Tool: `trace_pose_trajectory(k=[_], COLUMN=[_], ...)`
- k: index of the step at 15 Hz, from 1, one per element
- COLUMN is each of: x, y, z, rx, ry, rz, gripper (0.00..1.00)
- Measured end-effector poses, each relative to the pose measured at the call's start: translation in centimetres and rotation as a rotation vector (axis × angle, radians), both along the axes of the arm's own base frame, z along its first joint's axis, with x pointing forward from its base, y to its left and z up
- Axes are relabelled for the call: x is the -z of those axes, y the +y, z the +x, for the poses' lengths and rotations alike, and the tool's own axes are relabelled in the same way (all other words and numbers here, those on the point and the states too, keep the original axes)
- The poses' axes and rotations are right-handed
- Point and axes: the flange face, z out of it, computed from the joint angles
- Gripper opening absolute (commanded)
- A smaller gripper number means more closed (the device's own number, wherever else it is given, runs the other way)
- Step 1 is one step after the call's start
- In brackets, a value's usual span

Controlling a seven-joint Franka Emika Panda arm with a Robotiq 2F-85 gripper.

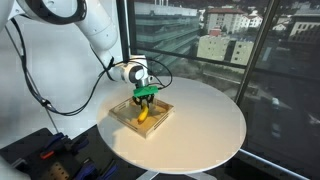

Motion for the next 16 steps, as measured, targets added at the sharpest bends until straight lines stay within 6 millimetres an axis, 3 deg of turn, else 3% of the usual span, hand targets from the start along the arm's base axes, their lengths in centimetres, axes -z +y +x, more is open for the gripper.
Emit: trace_pose_trajectory(k=[8,16], x=[-2.3,-6.1], y=[1.0,2.4], z=[0.1,0.4], rx=[0.002,0.023], ry=[0.031,0.039], rz=[-0.013,-0.022], gripper=[0.16,0.16])
